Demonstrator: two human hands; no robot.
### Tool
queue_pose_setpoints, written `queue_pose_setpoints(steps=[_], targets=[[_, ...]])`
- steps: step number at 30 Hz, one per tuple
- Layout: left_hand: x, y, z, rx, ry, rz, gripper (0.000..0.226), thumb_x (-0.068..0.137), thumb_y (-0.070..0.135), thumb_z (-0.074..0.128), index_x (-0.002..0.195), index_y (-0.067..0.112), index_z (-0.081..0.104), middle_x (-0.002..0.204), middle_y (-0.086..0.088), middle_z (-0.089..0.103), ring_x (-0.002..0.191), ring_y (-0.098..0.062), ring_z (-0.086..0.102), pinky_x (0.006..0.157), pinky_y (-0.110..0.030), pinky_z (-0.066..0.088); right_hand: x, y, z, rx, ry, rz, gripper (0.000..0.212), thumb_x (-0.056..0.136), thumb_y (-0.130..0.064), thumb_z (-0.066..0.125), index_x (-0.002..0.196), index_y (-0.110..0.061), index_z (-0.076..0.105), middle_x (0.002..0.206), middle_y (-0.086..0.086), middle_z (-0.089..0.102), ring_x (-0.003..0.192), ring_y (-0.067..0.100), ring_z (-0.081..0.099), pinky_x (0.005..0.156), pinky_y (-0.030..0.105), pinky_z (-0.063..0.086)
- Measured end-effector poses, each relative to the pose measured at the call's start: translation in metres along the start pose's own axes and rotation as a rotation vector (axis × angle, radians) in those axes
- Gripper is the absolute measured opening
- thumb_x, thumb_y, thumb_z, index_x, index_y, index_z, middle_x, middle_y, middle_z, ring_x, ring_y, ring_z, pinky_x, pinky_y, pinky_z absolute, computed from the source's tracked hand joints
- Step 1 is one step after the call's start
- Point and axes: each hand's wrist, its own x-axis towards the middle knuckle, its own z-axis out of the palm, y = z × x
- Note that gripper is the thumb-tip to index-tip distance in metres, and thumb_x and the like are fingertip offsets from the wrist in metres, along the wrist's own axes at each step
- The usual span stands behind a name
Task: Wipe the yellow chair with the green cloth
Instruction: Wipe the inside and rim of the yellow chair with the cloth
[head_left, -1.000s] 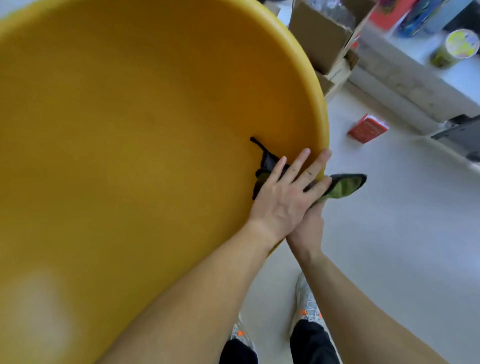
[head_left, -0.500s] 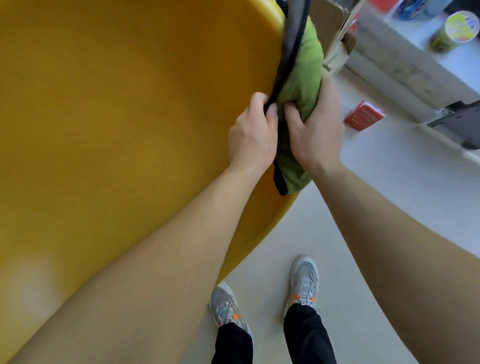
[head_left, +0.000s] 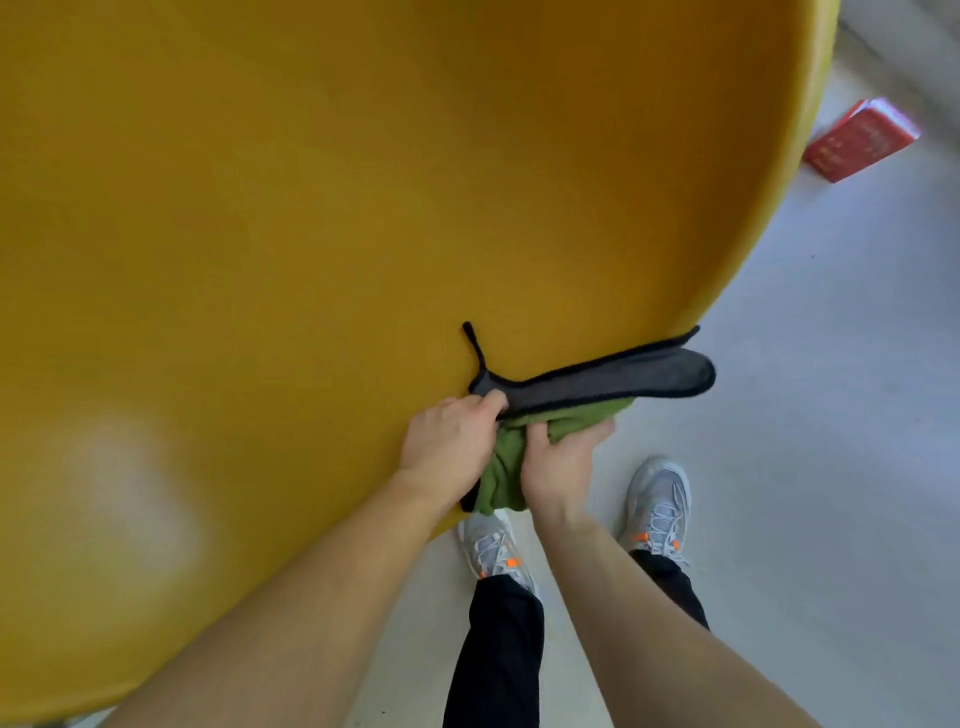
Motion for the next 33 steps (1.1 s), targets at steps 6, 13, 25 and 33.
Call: queue_pose_setpoints(steps=[6, 13, 25, 33], targets=[[0.028, 0.018, -0.032, -0.358, 0.1, -0.121, 0.017, 0.1, 0.028, 0.051, 0.115, 0.028, 0.058, 0.104, -0.004, 0.069, 0.092, -0.029, 0.062, 0.066, -0.033, 0.039, 0.006, -0.029, -0.02, 0.02, 0.139, 0.119, 0.022, 0.091, -0.024, 0.058, 0.109, -0.013, 0.051, 0.107, 0.006, 0.064, 0.098, 0.027, 0.06, 0.086, 0.039, 0.048], [0.079, 0.06, -0.054, -0.437, 0.095, 0.126, 0.034, 0.093, 0.047, 0.06, 0.121, 0.031, 0.052, 0.118, 0.003, 0.051, 0.09, -0.023, 0.057, 0.069, -0.036, 0.044, 0.05, -0.093, -0.03, -0.055, 0.449, -0.237, 0.046, 0.092, -0.033, 0.046, 0.135, -0.021, 0.035, 0.109, -0.004, 0.061, 0.09, 0.019, 0.055, 0.078, 0.025, 0.041], [-0.125, -0.093, 0.04, 0.081, 0.131, -0.21, 0.022, 0.091, 0.028, 0.059, 0.111, 0.024, 0.067, 0.111, 0.004, 0.064, 0.1, -0.027, 0.05, 0.078, -0.039, 0.034, -0.089, 0.075, 0.078, -0.014, -0.146, 0.445, 0.037, 0.097, -0.022, 0.055, 0.121, -0.018, 0.027, 0.128, 0.011, 0.052, 0.112, 0.031, 0.053, 0.102, 0.048, 0.046], [-0.074, 0.022, 0.039, -0.172, 0.209, -0.251, 0.033, 0.094, 0.043, 0.054, 0.119, 0.023, 0.06, 0.118, -0.003, 0.057, 0.108, -0.029, 0.054, 0.087, -0.042, 0.04, -0.03, 0.001, 0.004, -0.092, 0.004, 0.169, 0.047, 0.098, -0.024, 0.044, 0.142, -0.011, 0.033, 0.122, 0.006, 0.052, 0.109, 0.027, 0.054, 0.097, 0.046, 0.049]])
